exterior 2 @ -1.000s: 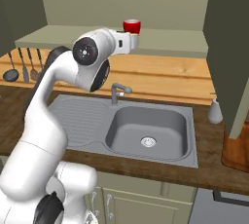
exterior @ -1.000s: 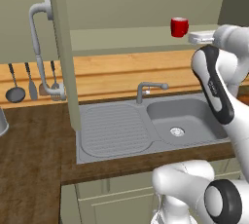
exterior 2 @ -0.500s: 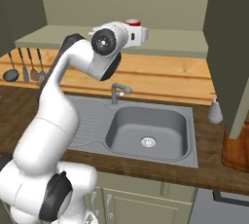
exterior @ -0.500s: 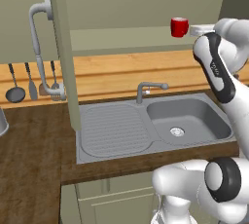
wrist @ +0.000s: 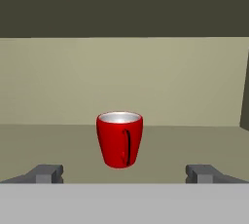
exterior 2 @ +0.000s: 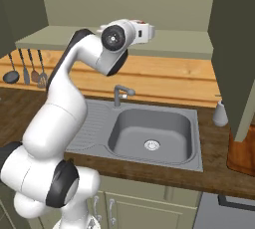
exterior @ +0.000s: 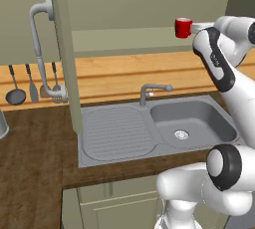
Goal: Pick the kettle from the counter and place it on the tray. Then pick the mug from the cabinet and place it on the tray. Then close the cabinet doors.
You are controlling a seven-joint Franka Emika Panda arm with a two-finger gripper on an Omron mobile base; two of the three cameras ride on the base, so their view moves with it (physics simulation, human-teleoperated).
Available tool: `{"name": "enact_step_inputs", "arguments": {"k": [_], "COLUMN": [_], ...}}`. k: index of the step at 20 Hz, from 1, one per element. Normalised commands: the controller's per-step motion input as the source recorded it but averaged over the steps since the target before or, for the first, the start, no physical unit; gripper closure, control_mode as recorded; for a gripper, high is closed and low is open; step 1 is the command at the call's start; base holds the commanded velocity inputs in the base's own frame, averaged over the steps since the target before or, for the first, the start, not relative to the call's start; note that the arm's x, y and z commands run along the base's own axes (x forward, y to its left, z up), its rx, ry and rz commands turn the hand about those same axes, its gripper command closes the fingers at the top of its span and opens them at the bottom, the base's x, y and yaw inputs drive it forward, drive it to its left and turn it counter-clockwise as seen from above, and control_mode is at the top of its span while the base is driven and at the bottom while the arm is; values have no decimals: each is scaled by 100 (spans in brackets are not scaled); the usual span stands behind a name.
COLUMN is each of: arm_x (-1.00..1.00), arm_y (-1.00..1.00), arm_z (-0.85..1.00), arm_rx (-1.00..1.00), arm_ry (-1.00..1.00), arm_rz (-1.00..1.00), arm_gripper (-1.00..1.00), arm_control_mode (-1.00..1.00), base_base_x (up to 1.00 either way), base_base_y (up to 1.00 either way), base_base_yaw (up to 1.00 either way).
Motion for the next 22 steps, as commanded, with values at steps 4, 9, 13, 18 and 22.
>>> {"name": "enact_step_inputs", "arguments": {"k": [4,9,13,18,22], "arm_x": [15,0,0,4,1], "arm_y": [-1,0,0,0,0], "arm_z": [-2,0,0,0,0], "arm_rx": [0,0,0,0,0], "arm_ry": [0,0,0,0,0], "arm_rz": [0,0,0,0,0], "arm_gripper": [-100,-100,-100,-100,-100], "arm_control_mode": [-100,-100,-100,-100,-100], "base_base_x": [0,0,0,0,0], "base_base_y": [0,0,0,0,0], "base_base_yaw": [0,0,0,0,0]}}
